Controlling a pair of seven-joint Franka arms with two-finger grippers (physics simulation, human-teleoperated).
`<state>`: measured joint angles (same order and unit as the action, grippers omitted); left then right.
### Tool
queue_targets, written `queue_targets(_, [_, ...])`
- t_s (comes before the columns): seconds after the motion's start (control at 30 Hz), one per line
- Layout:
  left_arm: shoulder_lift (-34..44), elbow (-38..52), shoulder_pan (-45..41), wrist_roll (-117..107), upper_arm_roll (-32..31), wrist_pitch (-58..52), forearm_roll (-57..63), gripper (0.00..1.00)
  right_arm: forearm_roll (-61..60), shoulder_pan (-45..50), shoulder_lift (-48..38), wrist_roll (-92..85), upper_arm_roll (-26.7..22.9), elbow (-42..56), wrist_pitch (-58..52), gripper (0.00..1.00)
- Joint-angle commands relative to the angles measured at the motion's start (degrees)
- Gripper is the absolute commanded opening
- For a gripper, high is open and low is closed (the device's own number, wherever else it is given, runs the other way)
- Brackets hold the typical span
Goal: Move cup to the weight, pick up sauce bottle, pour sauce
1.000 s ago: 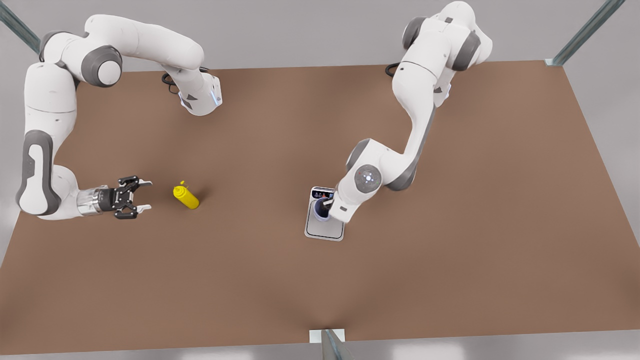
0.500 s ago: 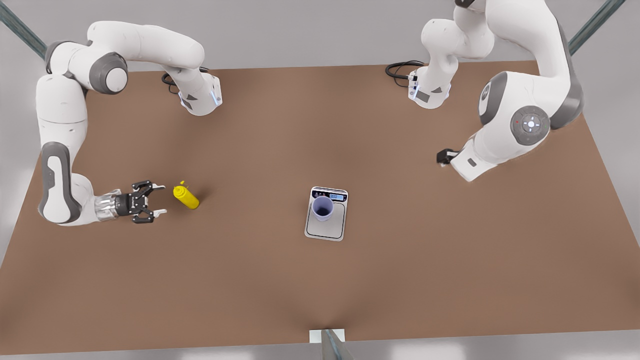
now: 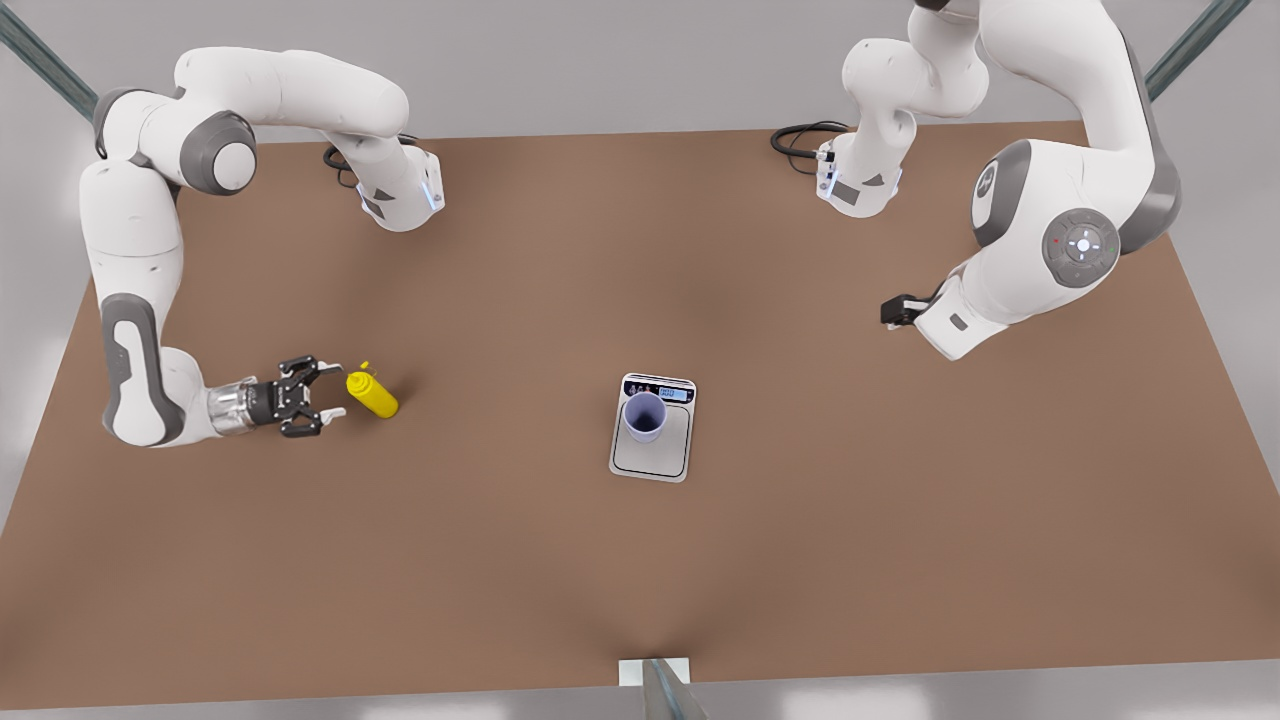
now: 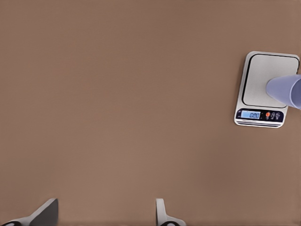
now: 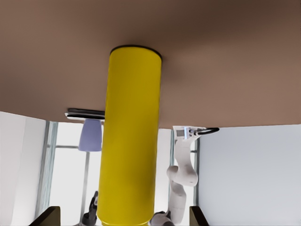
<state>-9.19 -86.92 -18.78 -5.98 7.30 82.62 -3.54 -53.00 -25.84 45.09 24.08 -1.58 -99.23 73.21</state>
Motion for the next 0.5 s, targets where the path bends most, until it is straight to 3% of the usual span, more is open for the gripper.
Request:
queue_targets(0.0, [0.0, 0.1, 0.0, 0.0, 0.0, 0.0, -0.5, 1.0, 0.0, 0.0, 0.0, 0.0, 0.0, 0.0, 0.0, 1.0])
queue_targets(0.47, [-0.7, 1.1, 0.0, 0.0, 0.1, -0.1, -0.4, 1.0, -0.1, 2.7, 0.1, -1.6, 0.1, -1.7, 4.5, 1.0])
